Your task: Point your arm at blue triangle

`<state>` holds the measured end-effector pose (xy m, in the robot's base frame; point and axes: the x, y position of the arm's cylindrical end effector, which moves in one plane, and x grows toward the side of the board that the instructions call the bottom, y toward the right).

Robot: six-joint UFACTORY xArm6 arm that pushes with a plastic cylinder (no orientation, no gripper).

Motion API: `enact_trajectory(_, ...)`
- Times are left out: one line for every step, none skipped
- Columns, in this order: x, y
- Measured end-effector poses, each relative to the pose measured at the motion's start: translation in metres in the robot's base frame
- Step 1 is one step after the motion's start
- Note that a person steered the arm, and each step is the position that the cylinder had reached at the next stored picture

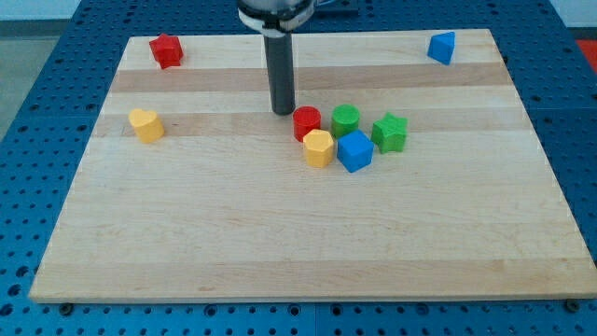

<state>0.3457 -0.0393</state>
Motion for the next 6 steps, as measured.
enact_trajectory(-0.045, 0.005)
enact_trajectory(-0.081, 0.015)
enact_trajectory(-0.11, 0.032)
enact_trajectory(-0.138, 0.064)
enact_trajectory(-0.153, 0.101)
enact_trajectory(-0.153, 0.14)
